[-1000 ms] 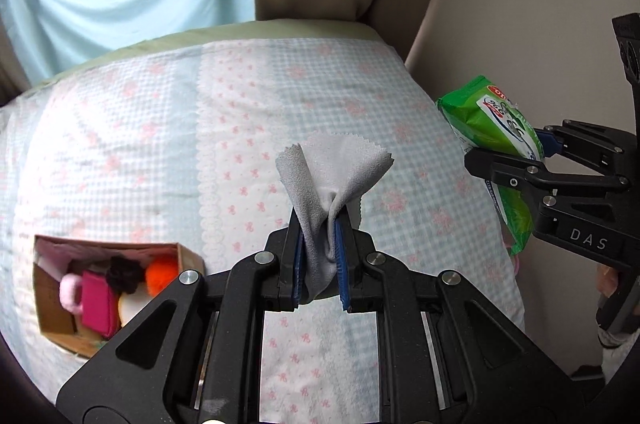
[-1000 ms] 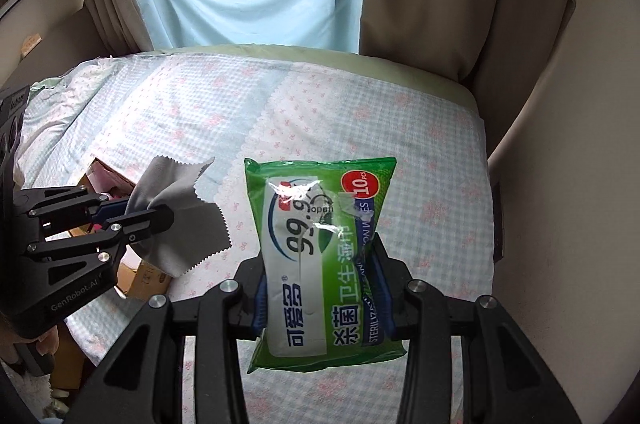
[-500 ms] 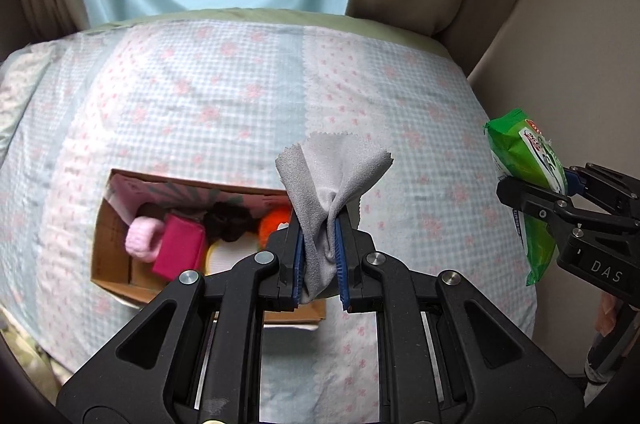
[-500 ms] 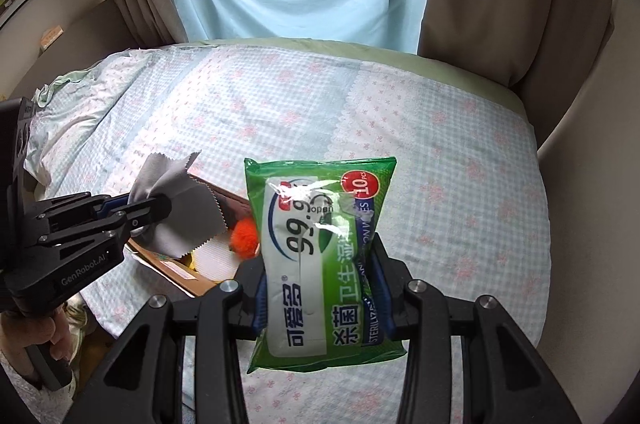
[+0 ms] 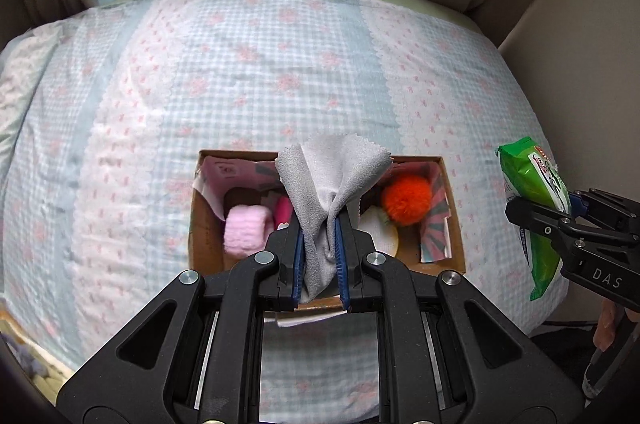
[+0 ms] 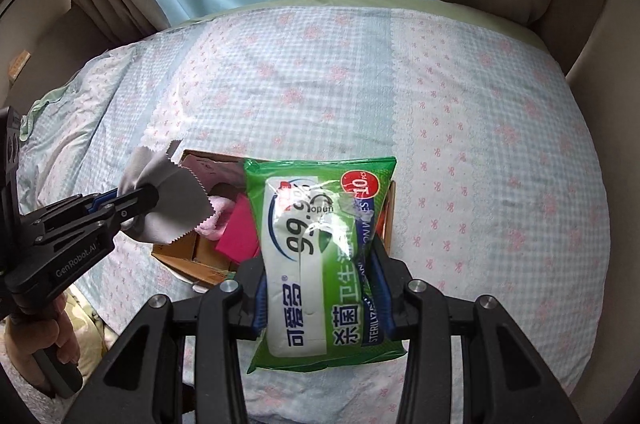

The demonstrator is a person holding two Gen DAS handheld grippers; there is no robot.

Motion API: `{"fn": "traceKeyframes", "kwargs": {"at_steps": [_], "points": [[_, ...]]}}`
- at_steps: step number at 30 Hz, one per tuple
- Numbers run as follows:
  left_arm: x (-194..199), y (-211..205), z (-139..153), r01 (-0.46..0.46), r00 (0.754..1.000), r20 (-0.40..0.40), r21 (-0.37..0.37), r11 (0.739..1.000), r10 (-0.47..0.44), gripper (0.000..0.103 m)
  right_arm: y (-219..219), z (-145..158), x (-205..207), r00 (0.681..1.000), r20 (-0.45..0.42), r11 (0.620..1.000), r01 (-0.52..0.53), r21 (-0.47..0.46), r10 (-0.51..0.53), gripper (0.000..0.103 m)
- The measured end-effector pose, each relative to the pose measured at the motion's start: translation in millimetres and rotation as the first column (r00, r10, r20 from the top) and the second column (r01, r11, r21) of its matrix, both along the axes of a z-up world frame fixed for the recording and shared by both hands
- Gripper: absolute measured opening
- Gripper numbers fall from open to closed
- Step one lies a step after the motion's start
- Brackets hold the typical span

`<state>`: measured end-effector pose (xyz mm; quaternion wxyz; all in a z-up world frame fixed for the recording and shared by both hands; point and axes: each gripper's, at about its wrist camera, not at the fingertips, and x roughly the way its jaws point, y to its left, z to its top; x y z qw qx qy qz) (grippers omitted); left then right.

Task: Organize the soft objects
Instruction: 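Carry grey cloth and wipe pack over the cardboard box with both tools, then open both tools to drop cloth and wipe pack into the box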

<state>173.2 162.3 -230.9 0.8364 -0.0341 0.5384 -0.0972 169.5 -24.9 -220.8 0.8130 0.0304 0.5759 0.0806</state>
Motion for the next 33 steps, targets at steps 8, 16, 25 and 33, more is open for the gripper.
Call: {"fn": "traceKeyframes", "kwargs": {"at_steps": [8,16,25,33], "points": [[11.9,41.6,-54.7,0.051,0.993,-0.107,0.028,0.998,-0.048,0.012,33.5,-54.0,9.7,0.988,-0.130,0.996,0.086,0.026,-0.082,0.039],[19.1,48.8,-97.0,0.087,0.981,-0.179,0.059,0.994,-0.075,0.012,40.3,-94.7,31.5,0.952,-0.244,0.973,0.210,0.094,-0.182,0.039],[19.5,42.7,-110.2,0.131,0.969,-0.212,0.009,0.991,-0.126,0.102,35.5,-115.1,40.3,0.912,-0.309,0.931,0.330,0.159,-0.270,0.085],[11.2,33.7,-109.9,0.162,0.967,-0.209,0.058,0.985,-0.147,0.103,17.6,-116.4,32.1,0.900,-0.323,0.935,0.341,0.096,-0.295,0.103]]}}
